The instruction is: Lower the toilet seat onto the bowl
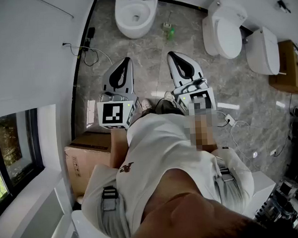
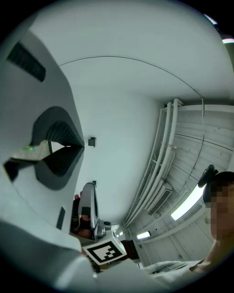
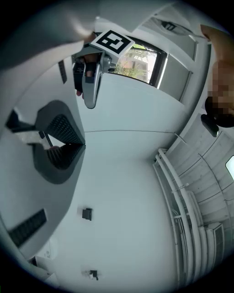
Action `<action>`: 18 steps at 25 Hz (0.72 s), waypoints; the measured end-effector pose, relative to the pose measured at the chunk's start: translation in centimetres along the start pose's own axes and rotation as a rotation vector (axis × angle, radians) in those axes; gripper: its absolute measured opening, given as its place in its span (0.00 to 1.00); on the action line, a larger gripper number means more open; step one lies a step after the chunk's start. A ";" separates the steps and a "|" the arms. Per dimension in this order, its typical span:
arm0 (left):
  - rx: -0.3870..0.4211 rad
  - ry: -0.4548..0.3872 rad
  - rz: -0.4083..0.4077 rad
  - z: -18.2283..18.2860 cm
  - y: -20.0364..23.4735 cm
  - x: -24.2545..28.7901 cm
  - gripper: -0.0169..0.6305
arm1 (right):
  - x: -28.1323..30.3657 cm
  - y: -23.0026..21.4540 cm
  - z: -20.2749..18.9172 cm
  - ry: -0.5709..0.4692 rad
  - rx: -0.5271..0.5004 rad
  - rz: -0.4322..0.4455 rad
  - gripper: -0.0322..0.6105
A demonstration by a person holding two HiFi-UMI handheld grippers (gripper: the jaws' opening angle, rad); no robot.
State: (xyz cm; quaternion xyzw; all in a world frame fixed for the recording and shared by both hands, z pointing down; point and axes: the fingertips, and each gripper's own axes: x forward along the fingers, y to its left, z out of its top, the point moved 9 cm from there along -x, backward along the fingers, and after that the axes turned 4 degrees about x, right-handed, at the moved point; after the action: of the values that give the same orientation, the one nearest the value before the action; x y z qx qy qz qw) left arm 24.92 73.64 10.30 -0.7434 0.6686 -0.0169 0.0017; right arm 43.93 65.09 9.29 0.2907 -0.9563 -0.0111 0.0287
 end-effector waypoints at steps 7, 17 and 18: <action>0.005 0.000 0.007 -0.6 -0.5 1.7 0.06 | 0.2 -1.6 -0.6 -0.025 0.013 0.003 0.08; 0.014 0.000 -0.003 -1.0 0.3 2.7 0.06 | 1.3 -2.4 -0.9 -0.037 0.060 -0.039 0.08; 0.019 -0.002 -0.003 -0.9 0.5 3.0 0.06 | 1.6 -2.6 -1.0 -0.039 0.062 -0.041 0.08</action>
State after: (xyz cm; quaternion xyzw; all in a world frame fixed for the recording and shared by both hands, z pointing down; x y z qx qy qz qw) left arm 24.75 70.65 11.27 -0.7444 0.6673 -0.0227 0.0093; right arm 44.10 62.00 10.24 0.3109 -0.9504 0.0121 0.0010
